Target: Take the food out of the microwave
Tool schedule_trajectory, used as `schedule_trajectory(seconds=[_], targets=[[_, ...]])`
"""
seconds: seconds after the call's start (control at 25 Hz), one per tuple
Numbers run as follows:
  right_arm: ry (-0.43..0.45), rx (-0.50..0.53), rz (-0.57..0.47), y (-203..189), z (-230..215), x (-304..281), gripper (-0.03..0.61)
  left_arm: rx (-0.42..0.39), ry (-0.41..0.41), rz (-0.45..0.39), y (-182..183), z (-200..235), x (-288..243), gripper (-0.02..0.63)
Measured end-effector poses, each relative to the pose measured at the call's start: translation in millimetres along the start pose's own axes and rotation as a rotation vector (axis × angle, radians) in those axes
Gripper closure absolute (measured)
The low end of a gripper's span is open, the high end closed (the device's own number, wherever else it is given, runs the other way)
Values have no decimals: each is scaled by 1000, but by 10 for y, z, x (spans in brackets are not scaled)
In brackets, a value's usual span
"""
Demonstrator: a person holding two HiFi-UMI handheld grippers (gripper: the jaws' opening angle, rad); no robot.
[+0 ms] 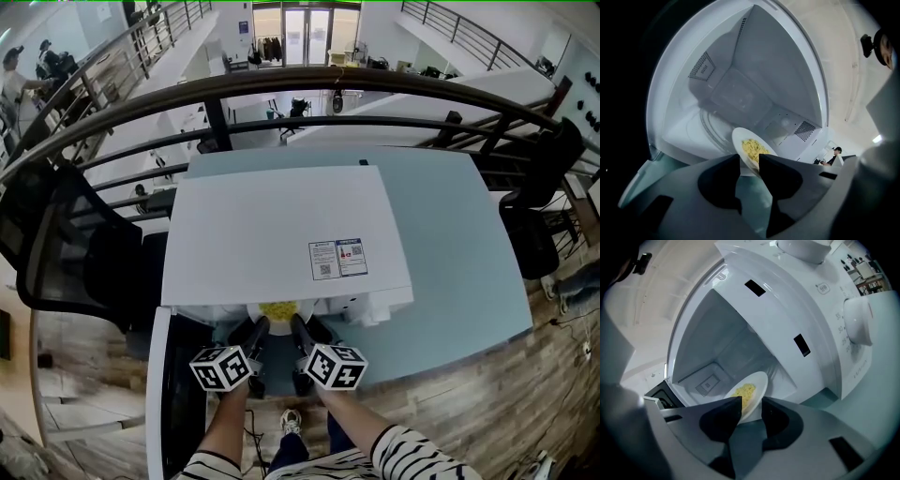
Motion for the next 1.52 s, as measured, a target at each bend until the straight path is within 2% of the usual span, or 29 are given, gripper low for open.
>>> schedule_trajectory(seconds=[0.2,0.6,1.0,1.32,1.52], targets=[[-1,11,-2,3,17,98,448,13,-7,-17,-16,-67,74,492],[-7,-28,-37,-22,97,535,466,-14,-25,-46,-40,-412,356,512],[-32,-66,-103,-96,154,1140,469,-45,-91,-45,-163,-844,684,518],[-18,-72,-102,-151,167,1608,471,-55,-119,-55,-309,-1195,933,520],[1,-67,-66,-215,63,1832,472,-43,-99,-78,-501,-1384,1039,522]])
Point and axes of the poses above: the fingertips, and each gripper's own axes: x backward along the fingers, z to its left, y out of its top, the point moved 3 cm from there along x, backward along the fingers, and after that the axes turned 14 degrees about -y, right-handed, at the moved point
